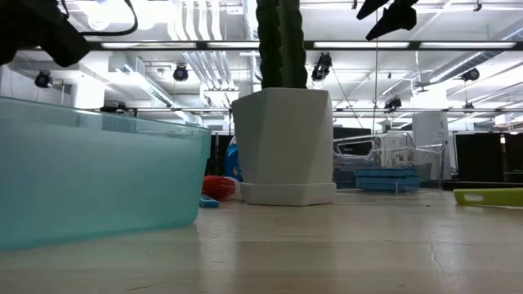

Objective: Pick & Place Kitchen Sink Supplies
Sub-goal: Put the blue sponge into the right transparent bin

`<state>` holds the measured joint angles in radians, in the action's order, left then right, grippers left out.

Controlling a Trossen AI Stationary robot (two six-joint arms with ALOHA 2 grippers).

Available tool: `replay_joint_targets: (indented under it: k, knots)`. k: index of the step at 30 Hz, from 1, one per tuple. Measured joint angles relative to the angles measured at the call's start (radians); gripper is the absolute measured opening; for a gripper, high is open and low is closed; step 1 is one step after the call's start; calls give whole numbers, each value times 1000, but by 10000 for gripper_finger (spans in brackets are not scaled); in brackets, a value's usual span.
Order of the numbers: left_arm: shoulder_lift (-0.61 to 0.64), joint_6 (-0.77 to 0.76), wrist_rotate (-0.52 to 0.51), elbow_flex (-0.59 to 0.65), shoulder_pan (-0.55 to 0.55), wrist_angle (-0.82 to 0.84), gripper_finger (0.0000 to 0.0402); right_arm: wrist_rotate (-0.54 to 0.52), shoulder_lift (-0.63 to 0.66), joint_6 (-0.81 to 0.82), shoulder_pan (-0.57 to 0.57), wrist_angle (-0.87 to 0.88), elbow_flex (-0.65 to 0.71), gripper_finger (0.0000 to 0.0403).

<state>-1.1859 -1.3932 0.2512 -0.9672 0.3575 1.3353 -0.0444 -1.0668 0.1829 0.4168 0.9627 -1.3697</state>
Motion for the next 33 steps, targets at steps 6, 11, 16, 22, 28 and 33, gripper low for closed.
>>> replay_joint_targets:
  k: [6,11,16,22,28,33]
  knots:
    - [-34,-89,-32,61,31,-130,302,0,0,0,0,-1,0,368]
    - [-62,-99,21,105,45,-133,327,0,0,1,0,-1,0,368]
    - [-79,-94,20,112,76,-165,371,23,0,10,0,0,0,368]
    - [-94,-75,-64,121,156,-237,388,30,0,27,0,1,0,368]
    - [-95,-96,-117,148,211,-280,388,70,0,52,0,2,0,368]
    - [-89,-127,-124,157,241,-287,387,76,0,53,0,2,0,368]
